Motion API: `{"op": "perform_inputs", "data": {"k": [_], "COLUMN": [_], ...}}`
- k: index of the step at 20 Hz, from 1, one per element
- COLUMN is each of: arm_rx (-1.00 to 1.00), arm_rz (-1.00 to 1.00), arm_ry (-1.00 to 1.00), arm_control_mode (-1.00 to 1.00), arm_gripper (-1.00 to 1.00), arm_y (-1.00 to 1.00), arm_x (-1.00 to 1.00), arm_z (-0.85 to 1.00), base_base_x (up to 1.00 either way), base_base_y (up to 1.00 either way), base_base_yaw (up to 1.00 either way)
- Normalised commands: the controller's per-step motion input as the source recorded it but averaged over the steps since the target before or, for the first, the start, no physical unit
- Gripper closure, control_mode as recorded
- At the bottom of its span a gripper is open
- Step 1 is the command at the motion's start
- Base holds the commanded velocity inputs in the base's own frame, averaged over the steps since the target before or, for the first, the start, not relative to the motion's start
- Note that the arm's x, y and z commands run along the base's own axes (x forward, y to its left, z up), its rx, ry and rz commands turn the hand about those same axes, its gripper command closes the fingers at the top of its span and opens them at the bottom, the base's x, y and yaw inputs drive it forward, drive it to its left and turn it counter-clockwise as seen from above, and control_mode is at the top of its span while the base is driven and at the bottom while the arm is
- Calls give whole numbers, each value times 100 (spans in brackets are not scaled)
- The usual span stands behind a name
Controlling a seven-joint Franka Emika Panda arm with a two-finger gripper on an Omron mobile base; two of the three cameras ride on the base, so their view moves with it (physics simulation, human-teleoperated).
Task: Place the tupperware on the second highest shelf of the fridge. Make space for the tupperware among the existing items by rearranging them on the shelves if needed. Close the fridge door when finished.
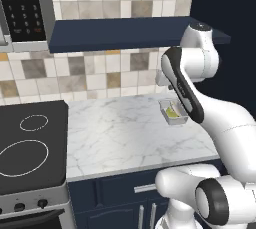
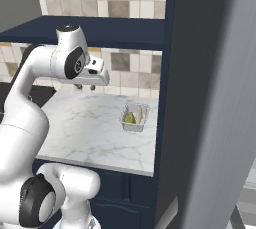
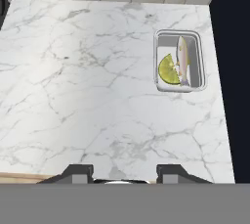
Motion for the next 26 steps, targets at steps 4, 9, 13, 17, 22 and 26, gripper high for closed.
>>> {"op": "perform_inputs", "data": {"k": [4, 9, 13, 17, 22, 26], "arm_rx": [0, 0, 0, 0, 2, 0], "arm_rz": [0, 0, 0, 0, 0, 0], "arm_ry": [0, 0, 1, 4, 4, 3], "arm_control_mode": [-100, -100, -100, -100, -100, -100], "arm_gripper": [-100, -100, -100, -100, -100, -100], "arm_y": [0, 0, 0, -3, -23, -24], "arm_x": [-3, 0, 28, 62, 67, 43], "arm_z": [-12, -31, -42, -30, -18, -33], "base_base_x": [0, 0, 0, 0, 0, 0], "base_base_y": [0, 0, 0, 0, 0, 0], "base_base_yaw": [0, 0, 0, 0, 0, 0]}}
